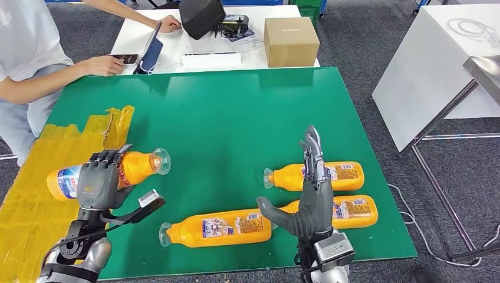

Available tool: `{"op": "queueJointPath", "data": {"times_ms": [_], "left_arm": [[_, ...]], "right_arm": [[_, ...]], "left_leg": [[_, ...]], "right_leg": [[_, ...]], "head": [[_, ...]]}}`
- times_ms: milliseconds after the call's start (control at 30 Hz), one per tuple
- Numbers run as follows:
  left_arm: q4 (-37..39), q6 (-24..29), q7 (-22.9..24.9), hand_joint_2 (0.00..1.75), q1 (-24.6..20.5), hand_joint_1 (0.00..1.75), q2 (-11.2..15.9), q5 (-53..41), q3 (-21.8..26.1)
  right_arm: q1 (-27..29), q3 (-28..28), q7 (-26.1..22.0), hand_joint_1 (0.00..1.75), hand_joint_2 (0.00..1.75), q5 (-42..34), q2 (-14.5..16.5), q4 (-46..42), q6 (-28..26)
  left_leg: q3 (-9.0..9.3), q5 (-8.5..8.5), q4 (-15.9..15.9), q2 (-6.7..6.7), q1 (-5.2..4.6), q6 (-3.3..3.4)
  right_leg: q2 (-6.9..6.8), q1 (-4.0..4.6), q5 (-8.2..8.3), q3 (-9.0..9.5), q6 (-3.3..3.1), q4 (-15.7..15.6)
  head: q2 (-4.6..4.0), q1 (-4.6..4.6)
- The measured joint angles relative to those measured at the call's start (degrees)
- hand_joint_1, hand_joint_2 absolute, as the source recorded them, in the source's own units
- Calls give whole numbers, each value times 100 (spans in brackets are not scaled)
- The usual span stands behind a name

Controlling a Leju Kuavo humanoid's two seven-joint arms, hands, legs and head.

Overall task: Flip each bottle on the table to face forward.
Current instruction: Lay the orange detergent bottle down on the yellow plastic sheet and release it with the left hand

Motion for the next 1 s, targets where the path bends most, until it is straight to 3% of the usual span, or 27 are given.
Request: {"op": "queueJointPath", "data": {"times_ms": [267,533,600,667,733,1000], "left_arm": [[1060,-437,191,175,24,175,416,-338,-273],[1874,-685,105,175,-191,171,515,93,-339],[2021,-710,79,175,-287,100,521,196,-339],[2141,-671,106,175,-362,17,526,237,-334],[2223,-570,135,175,-400,0,525,286,-314],[2329,-371,133,175,-425,0,503,334,-230]], "right_arm": [[-35,-41,124,0,175,96,-132,-51,205],[-96,-42,155,0,175,107,-194,-45,270],[-103,-42,156,0,175,107,-197,-44,275],[-115,-42,160,0,175,113,-198,-40,279],[-127,-42,172,0,175,130,-197,-33,279],[-150,-40,205,0,175,160,-196,32,279]], "left_leg": [[-1,0,-1,1,1,0],[5,0,-1,-10,-1,0],[15,0,-2,-11,0,0],[24,-1,-3,-10,0,-1],[30,-1,-4,-9,1,-1],[32,0,-3,-8,6,-2]], "right_leg": [[1,1,0,0,-1,0],[-5,-1,-1,14,-1,0],[-5,0,-1,24,-1,0],[-5,1,-1,32,-1,0],[-4,3,-1,35,-2,0],[-4,8,-1,40,-2,1]], "head": [[0,1],[0,0],[0,0],[0,0],[0,0],[0,0]]}}
